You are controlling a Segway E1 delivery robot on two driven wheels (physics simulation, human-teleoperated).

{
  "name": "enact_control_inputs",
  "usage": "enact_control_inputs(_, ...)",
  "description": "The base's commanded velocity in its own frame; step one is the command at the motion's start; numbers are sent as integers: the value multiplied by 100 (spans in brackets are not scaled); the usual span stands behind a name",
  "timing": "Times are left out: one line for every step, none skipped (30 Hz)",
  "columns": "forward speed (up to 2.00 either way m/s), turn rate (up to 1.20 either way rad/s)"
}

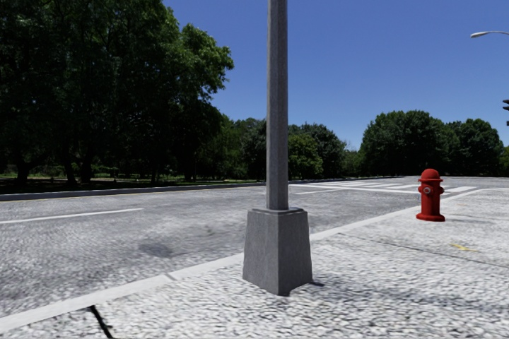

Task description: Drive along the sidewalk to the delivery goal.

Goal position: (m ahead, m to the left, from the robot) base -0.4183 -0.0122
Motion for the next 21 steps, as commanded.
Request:
enact_control_inputs(0, 0)
enact_control_inputs(0, 0)
enact_control_inputs(0, 0)
enact_control_inputs(0, 0)
enact_control_inputs(0, 0)
enact_control_inputs(0, 0)
enact_control_inputs(0, 0)
enact_control_inputs(0, 0)
enact_control_inputs(0, 0)
enact_control_inputs(0, 0)
enact_control_inputs(0, 0)
enact_control_inputs(0, 0)
enact_control_inputs(0, 0)
enact_control_inputs(0, 0)
enact_control_inputs(0, 0)
enact_control_inputs(0, 0)
enact_control_inputs(0, 0)
enact_control_inputs(0, 0)
enact_control_inputs(0, 0)
enact_control_inputs(0, 0)
enact_control_inputs(0, 0)
